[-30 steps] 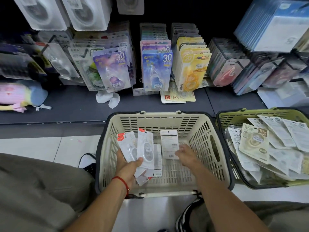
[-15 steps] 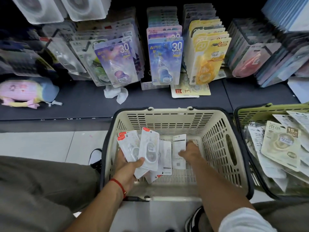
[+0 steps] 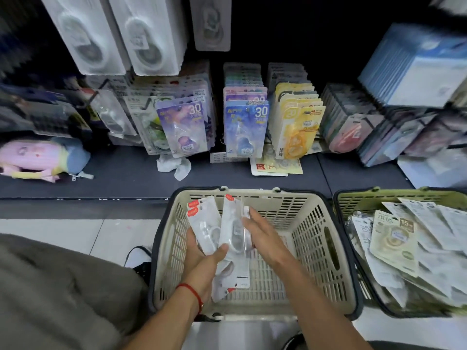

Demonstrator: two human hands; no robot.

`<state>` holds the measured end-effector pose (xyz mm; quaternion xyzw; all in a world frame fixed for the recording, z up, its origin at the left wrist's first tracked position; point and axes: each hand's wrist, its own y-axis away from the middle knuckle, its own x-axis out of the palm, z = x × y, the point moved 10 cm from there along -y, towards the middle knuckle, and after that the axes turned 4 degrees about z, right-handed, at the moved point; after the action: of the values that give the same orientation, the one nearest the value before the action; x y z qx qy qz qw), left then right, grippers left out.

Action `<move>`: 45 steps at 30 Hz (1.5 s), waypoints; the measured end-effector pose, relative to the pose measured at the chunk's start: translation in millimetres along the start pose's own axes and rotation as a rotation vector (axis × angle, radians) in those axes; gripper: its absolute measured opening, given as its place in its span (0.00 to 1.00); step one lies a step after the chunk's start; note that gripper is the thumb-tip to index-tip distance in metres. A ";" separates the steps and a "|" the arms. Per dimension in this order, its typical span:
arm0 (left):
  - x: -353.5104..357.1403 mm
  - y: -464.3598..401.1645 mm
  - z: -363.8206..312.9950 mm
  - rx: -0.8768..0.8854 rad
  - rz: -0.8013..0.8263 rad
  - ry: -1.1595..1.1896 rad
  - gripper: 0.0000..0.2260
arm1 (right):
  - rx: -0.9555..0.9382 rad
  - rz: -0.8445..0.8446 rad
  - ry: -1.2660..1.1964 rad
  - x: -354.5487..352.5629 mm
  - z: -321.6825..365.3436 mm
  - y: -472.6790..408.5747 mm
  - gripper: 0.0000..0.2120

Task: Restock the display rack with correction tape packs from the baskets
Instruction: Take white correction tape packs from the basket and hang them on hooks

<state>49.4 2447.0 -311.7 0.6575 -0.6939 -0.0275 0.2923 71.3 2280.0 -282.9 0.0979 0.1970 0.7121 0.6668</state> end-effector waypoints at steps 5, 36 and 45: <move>16.9 11.6 -43.7 0.089 0.115 0.144 0.30 | -0.118 -0.034 -0.015 -11.5 55.6 14.2 0.27; 22.1 -6.1 -386.3 0.630 0.157 -0.114 0.32 | -0.815 -0.278 -0.020 -43.9 392.4 -13.8 0.16; -1.6 9.5 -407.1 0.788 0.065 -0.097 0.31 | -0.825 -0.365 0.046 -31.1 395.6 -7.5 0.11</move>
<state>220.8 2590.7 28.6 0.6950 -0.6847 0.2190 -0.0145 240.1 2308.8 75.2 -0.2280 -0.0746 0.6038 0.7602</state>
